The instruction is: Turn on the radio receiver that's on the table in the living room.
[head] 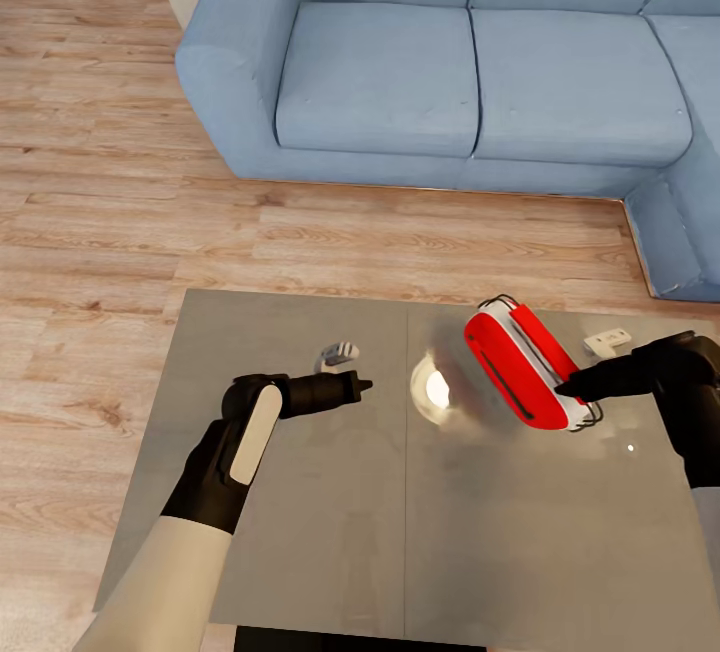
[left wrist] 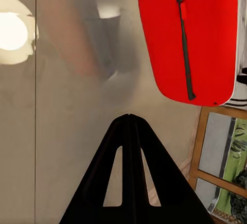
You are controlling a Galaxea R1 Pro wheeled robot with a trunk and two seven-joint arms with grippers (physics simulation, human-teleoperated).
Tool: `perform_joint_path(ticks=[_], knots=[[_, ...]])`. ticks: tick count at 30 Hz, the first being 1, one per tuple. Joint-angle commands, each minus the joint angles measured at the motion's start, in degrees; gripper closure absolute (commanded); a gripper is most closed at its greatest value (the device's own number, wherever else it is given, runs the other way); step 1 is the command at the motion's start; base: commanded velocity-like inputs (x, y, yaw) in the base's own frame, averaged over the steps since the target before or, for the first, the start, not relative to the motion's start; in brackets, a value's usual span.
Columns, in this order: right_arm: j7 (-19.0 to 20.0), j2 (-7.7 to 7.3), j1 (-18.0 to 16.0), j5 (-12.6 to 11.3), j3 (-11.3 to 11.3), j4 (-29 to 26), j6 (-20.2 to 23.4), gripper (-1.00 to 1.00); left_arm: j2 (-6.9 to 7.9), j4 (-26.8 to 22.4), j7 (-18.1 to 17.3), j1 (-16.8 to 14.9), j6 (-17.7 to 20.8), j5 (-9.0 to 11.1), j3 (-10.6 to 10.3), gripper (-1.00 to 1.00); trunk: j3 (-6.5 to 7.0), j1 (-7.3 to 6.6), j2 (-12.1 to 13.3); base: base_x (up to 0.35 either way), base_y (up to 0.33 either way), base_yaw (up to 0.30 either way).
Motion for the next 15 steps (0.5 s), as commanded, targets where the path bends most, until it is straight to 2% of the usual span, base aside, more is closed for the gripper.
perform_joint_path(ticks=[1,10,15], knots=[[0.00,0.08,-0.01,-0.11,0.05,0.00,0.04,1.00,0.00,0.05,0.00,0.01,0.01,-0.06,-0.01,1.00,0.00,0.00,-0.01,0.000,0.000,0.000],[-0.10,0.19,0.02,-0.12,0.01,0.13,0.04,1.00,0.00,0.09,0.00,-0.02,0.04,-0.05,-0.06,1.00,0.00,0.00,-0.01,0.000,0.000,0.000],[-2.17,0.62,0.01,-0.04,0.00,2.21,0.04,1.00,0.00,0.09,0.00,-0.01,0.04,-0.01,-0.08,1.00,0.00,0.00,-0.01,0.000,0.000,0.000]])
